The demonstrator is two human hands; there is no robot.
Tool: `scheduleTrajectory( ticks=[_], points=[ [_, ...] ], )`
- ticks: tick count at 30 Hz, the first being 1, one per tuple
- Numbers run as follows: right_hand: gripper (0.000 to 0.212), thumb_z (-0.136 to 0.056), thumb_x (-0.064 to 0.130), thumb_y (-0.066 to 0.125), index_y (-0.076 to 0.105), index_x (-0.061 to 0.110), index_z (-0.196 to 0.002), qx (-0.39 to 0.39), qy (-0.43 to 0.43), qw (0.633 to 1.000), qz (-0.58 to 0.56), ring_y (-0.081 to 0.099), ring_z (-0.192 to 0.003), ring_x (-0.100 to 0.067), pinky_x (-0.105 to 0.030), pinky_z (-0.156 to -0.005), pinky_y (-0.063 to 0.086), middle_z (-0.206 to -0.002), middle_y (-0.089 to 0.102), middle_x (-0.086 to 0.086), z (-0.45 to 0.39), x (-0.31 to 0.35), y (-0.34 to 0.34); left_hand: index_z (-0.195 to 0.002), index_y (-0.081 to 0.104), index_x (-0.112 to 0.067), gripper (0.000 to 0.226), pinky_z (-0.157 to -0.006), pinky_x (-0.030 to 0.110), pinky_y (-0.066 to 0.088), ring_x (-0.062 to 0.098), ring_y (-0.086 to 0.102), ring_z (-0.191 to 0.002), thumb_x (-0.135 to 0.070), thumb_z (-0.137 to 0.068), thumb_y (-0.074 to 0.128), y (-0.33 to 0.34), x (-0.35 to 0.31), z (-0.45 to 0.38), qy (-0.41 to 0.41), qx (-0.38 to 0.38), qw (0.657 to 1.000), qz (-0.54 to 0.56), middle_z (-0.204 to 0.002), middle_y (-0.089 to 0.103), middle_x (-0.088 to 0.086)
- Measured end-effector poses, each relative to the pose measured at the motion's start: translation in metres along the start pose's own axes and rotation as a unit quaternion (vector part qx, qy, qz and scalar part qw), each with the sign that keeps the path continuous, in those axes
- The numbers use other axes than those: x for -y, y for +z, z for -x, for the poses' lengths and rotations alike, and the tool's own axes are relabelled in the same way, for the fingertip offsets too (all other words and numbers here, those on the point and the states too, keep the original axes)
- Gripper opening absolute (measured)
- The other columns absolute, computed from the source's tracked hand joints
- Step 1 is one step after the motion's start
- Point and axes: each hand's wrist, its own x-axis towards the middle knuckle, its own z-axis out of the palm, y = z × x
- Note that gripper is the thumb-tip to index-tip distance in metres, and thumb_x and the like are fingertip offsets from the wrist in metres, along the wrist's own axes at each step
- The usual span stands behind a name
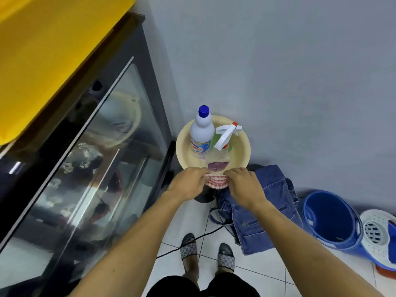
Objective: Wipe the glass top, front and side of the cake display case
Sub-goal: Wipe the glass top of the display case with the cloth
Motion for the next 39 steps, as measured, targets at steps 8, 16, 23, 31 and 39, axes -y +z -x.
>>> scheduleTrajectory(
  ticks=[8,16,23,31,39],
  points=[
    [0.064,-0.080,0.040,0.070,0.047,0.039,-0.140,0.055,-0.018,0.956,-0.288,0.059,-0.113,-0.016,-0.043,-0.099,0.047,-0.122,0.065,0.013,0.024,0.035,-0.036,-0.094,0.079,-0.027,0.020,-0.082,0.030,0.058,0.012,0.070,-0.084,-0.045,-0.093,0.071,-0.053,-0.049,0.010,-0.105,0.038,0.981,0.157,-0.089,0.077,-0.007],
    [0.014,-0.097,0.023,0.072,0.074,0.023,-0.111,0.144,0.028,0.833,-0.533,0.073,-0.103,-0.010,-0.037,-0.099,0.055,-0.105,0.079,0.007,0.035,0.060,-0.068,-0.136,0.063,-0.024,0.057,-0.091,0.030,0.058,0.013,0.070,-0.103,-0.041,-0.085,0.082,-0.094,-0.046,0.084,-0.190,0.093,0.829,0.517,-0.119,0.075,0.001],
    [0.047,-0.093,0.058,0.066,0.069,0.028,-0.128,0.241,0.077,0.740,-0.624,0.064,-0.125,-0.013,-0.046,-0.119,0.041,-0.131,0.071,0.009,0.050,0.101,-0.080,-0.133,0.066,-0.023,0.052,-0.095,0.033,0.055,0.016,0.071,-0.111,-0.016,-0.084,0.080,-0.098,-0.046,0.160,-0.179,-0.104,0.792,0.575,-0.124,0.075,0.002],
    [0.034,-0.101,0.044,0.061,0.069,0.023,-0.127,0.255,0.034,0.691,-0.676,0.071,-0.113,-0.014,-0.046,-0.110,0.049,-0.120,0.076,0.006,0.090,0.178,-0.128,-0.129,0.067,-0.034,0.038,-0.085,0.036,0.058,0.020,0.075,-0.104,-0.024,-0.094,0.075,-0.116,-0.091,0.235,-0.191,-0.376,0.739,0.525,-0.108,0.079,-0.001],
    [0.020,-0.107,0.032,0.053,0.068,0.026,-0.120,0.137,-0.025,0.657,-0.741,0.075,-0.102,-0.012,-0.035,-0.091,0.056,-0.111,0.079,0.007,0.141,0.273,-0.197,-0.136,0.056,-0.036,0.034,-0.090,0.042,0.061,0.010,0.076,-0.096,-0.040,-0.103,0.063,-0.183,-0.121,0.323,-0.092,-0.532,0.783,0.309,-0.097,0.080,-0.009]
  ],
)
